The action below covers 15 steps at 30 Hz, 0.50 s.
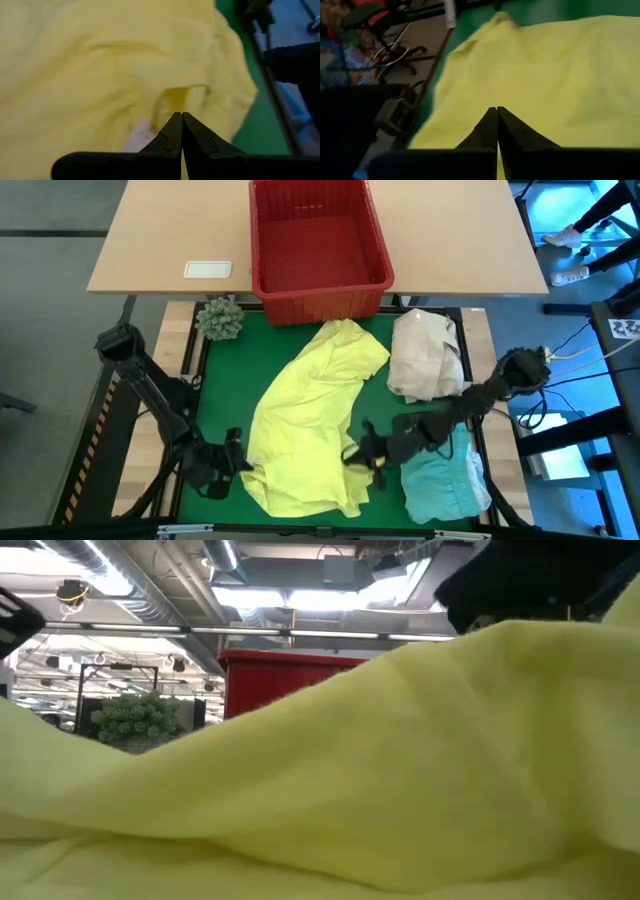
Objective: Fold Laundry from Bin
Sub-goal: Fold the yellow shirt
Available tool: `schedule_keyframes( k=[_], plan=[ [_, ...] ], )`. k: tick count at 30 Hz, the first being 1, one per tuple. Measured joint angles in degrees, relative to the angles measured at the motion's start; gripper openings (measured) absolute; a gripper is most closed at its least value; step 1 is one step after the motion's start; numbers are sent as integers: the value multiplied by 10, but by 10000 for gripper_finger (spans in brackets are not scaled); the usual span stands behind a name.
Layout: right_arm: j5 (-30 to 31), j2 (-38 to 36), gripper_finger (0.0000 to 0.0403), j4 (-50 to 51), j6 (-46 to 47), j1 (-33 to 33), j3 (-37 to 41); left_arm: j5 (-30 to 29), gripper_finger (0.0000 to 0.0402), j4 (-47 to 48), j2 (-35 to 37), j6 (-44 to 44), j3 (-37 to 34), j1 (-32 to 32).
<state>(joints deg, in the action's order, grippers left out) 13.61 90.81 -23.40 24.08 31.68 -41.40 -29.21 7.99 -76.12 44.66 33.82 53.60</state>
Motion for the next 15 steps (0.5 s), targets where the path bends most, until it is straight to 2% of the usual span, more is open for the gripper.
schedule_keyframes(
  k=[5,9,15],
  plan=[
    [3,78,3,43,-4,38,-81,12,0,-71,-50,3,1,15],
    [-25,144,3,104,-2,52,-149,44,0,-106,-95,38,1,23],
    [-57,200,3,180,35,60,-210,141,0,-117,-156,104,25,48]
  ],
)
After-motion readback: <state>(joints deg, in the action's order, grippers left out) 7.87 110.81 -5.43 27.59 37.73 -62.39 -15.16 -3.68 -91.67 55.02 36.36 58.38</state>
